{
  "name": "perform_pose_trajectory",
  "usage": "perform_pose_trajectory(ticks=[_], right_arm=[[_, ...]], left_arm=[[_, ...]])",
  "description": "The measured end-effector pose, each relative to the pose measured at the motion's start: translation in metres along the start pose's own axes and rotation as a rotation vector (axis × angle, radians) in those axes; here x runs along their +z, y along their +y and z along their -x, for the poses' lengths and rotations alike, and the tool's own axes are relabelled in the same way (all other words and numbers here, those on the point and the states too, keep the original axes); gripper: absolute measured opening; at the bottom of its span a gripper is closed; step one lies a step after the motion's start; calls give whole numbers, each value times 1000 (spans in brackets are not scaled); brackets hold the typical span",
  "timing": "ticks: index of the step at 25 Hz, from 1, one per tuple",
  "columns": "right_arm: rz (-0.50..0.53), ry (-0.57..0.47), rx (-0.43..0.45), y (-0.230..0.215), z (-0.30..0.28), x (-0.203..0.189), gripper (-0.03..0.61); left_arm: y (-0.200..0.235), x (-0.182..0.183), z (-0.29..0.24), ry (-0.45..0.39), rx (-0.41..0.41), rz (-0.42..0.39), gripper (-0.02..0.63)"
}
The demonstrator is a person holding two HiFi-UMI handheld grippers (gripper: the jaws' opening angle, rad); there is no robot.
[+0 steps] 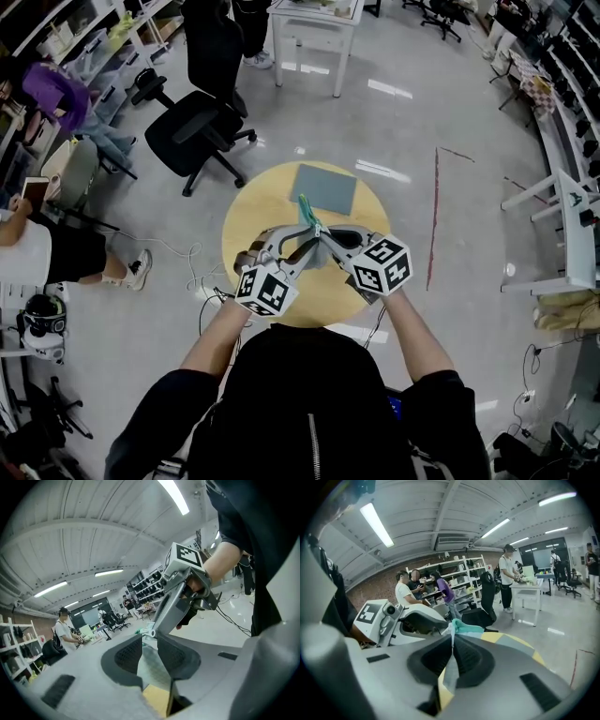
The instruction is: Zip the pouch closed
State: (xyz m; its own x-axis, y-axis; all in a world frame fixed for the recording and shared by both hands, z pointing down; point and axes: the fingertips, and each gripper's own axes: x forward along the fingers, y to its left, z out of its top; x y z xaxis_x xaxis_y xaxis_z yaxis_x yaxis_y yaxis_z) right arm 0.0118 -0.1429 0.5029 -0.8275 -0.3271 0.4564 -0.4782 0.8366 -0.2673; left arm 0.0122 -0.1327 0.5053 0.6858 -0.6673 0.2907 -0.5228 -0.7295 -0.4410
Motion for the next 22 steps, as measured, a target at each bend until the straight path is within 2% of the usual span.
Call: perform_pose_trajectory(ticks=[5,8,16,20,22], right_arm=[[-5,34,9,-1,2,-11,12],[7,52,9,0,3,-16,12],[4,65,6,1,6,-22,12],[27,81,-3,0,4,-25,12],[35,86,-4,-1,6,-27,12]], left_arm=[[-9,-1,-4,24,-9,-105,95],[-14,-1,-4,33,-10,-132,71],[-15,2,1,-4,-2,-67,55],[-15,2,0,-11,-4,-21,1],[-16,3,-2,-12,-4,-2,0]])
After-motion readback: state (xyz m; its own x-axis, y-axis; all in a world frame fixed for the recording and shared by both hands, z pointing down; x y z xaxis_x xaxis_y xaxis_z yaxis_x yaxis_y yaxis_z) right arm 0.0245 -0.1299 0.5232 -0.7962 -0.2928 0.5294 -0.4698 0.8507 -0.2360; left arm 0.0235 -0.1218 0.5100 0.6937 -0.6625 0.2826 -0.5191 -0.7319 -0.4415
